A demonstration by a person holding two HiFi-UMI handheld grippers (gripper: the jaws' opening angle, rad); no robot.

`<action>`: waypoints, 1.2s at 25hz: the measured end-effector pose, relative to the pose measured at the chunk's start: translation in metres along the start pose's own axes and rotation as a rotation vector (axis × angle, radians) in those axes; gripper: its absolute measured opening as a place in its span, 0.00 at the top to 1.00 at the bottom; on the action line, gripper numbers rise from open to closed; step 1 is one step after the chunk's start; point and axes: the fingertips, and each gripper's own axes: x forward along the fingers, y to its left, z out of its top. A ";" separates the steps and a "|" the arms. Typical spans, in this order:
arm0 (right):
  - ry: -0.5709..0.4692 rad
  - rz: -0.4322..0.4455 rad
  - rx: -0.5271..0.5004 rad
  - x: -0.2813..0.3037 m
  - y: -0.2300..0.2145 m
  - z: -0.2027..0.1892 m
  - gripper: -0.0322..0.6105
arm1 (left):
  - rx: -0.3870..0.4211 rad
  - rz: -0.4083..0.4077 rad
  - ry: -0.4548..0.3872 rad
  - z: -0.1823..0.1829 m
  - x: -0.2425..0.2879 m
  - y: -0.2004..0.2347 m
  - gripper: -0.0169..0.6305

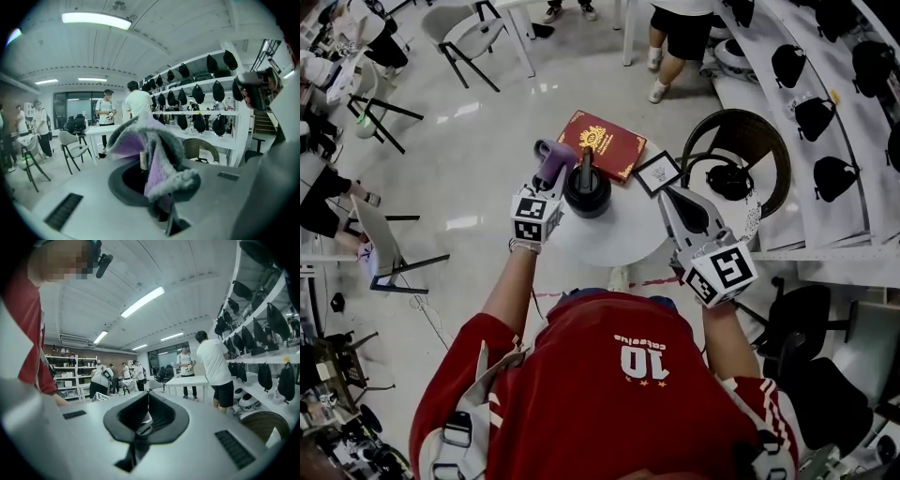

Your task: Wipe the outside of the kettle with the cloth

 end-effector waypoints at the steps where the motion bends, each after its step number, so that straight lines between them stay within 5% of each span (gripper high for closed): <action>1: 0.001 0.001 0.004 0.001 -0.003 -0.001 0.92 | -0.001 -0.001 0.006 -0.002 0.004 -0.002 0.90; 18: 0.002 0.003 0.042 0.002 -0.018 -0.003 0.92 | -0.059 -0.130 0.008 -0.009 0.017 -0.061 0.90; 30: -0.010 -0.094 0.036 -0.012 0.016 0.000 0.92 | -0.054 -0.410 0.016 -0.004 0.007 -0.123 0.90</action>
